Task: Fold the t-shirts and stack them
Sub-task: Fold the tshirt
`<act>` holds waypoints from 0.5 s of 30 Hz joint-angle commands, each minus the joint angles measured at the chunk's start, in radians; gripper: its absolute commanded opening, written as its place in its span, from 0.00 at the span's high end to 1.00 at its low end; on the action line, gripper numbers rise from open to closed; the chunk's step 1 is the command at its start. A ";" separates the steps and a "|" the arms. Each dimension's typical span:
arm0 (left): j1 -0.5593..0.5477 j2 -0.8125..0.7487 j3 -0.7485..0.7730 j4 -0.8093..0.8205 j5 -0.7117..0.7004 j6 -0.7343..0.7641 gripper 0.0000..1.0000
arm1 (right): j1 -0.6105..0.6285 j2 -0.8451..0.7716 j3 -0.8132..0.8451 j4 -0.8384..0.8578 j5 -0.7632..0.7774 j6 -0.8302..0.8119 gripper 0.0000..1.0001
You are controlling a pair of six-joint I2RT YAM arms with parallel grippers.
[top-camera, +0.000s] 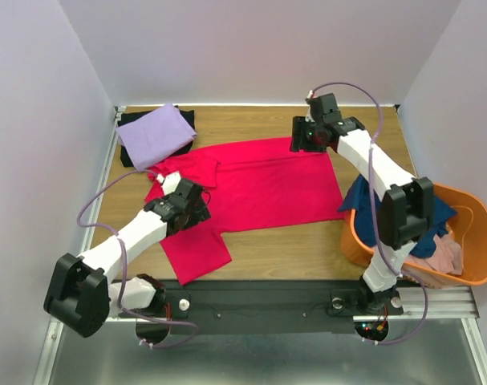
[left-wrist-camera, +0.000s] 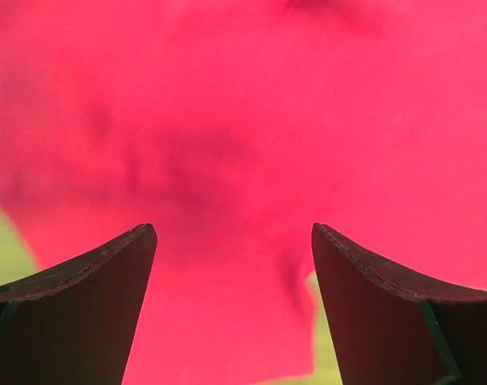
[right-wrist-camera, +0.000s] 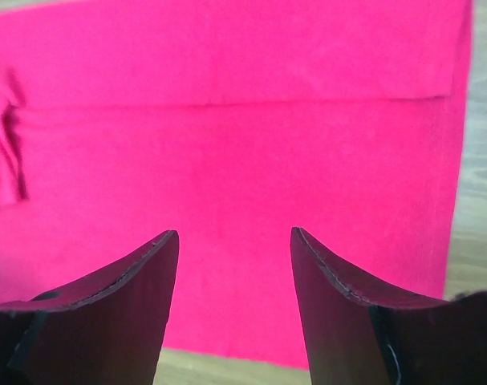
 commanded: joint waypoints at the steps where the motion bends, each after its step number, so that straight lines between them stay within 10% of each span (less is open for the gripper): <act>1: -0.053 -0.131 -0.079 -0.209 -0.075 -0.340 0.10 | -0.011 -0.176 -0.153 0.057 -0.053 0.019 0.36; 15: -0.266 -0.224 -0.047 -0.526 -0.124 -0.875 0.11 | -0.011 -0.686 -0.663 0.121 -0.070 0.107 0.35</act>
